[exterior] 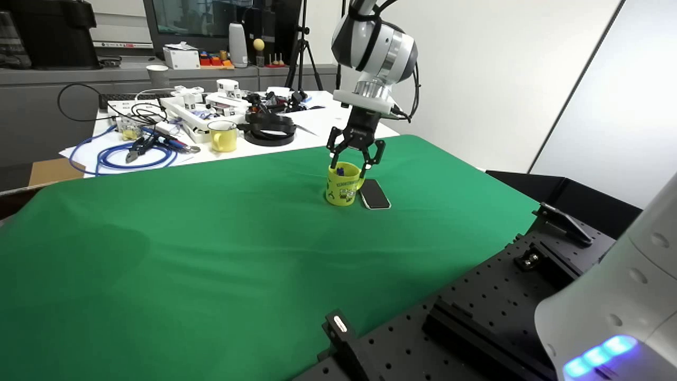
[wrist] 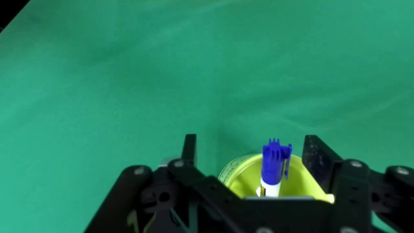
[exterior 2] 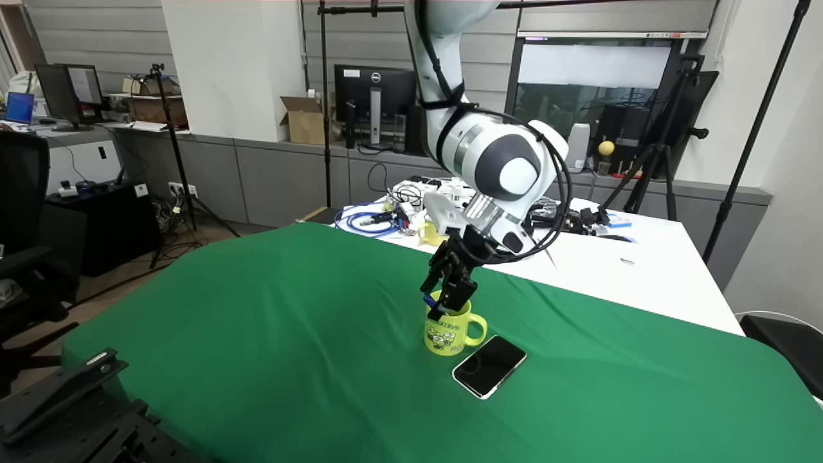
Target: Take the marker from the green cup and put it on the table
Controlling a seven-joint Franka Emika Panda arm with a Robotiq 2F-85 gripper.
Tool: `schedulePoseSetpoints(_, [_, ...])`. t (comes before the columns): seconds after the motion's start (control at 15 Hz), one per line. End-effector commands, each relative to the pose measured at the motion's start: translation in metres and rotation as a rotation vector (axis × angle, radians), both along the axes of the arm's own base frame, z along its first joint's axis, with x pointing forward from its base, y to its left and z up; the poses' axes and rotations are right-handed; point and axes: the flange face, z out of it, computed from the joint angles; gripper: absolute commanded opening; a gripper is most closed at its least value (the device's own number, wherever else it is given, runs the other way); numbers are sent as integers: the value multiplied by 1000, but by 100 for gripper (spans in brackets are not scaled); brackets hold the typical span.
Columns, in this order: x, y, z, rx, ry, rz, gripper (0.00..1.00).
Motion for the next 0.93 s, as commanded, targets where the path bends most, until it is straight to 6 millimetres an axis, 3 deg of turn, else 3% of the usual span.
schedulePoseSetpoints(0.0, [4, 6, -3, -3, -2, -11, 53])
schedulePoseSetpoints(0.2, [5, 12, -4, -10, -7, 2, 32])
schedulePoseSetpoints(0.33, [5, 16, -3, -8, -12, 16, 70])
schedulePoseSetpoints(0.4, [6, 17, -3, 4, -14, 20, 70])
schedulePoseSetpoints(0.67, [6, 9, -4, 37, -14, -16, 95])
schedulePoseSetpoints(0.87, [3, -3, -7, 44, -12, -53, 100])
